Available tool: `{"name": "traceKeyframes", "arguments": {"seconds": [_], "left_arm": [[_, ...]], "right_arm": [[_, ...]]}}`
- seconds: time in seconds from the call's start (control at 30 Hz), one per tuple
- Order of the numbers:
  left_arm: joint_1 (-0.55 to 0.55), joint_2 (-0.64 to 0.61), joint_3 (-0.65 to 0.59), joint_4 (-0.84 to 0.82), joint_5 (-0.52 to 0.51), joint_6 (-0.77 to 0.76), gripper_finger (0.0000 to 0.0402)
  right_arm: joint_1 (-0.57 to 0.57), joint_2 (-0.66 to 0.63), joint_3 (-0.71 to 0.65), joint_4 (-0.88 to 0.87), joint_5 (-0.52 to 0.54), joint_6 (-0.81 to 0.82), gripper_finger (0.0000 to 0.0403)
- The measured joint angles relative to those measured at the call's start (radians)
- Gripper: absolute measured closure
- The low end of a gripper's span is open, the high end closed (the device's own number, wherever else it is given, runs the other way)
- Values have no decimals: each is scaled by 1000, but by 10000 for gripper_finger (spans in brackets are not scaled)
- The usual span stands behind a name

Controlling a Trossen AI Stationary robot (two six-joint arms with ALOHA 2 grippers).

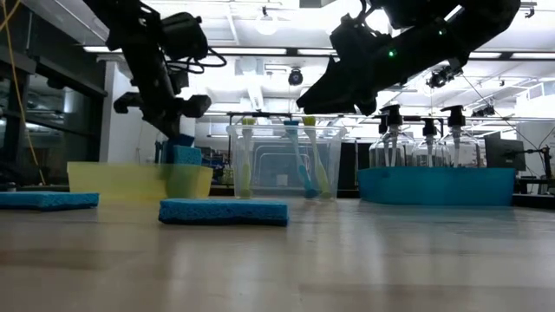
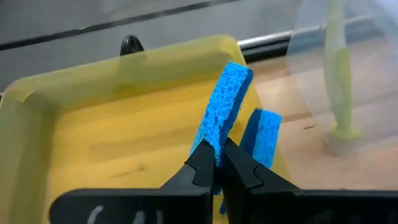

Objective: Pick & Place Kitchen Sink Supplies
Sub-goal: Put the blue sponge into the yellow bin

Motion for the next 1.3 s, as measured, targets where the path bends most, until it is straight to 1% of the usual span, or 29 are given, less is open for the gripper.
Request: {"name": "traceKeyframes", "arguments": {"seconds": [0.23, 0.37, 0.5, 0.6, 0.93, 1.03, 1.3], "left_arm": [[0, 8, -2, -6, 1, -25, 398], [7, 8, -33, 10, 7, -40, 398], [35, 9, -94, 91, 61, -52, 398], [41, 9, -126, 166, 79, -51, 398], [41, 9, -131, 190, 104, -45, 396], [41, 9, -131, 196, 107, -45, 381], [40, 7, -131, 214, 124, -44, 314]], "right_arm": [[0, 0, 0, 0, 0, 1, 231], [0, 0, 0, 0, -4, 1, 232], [0, 0, 0, 0, -4, 1, 232], [0, 0, 0, 0, -5, 2, 231], [10, 0, 0, 0, 1, 3, 231], [10, 0, 0, 0, 2, 15, 233], [11, 0, 0, -1, -4, 16, 231]]}}
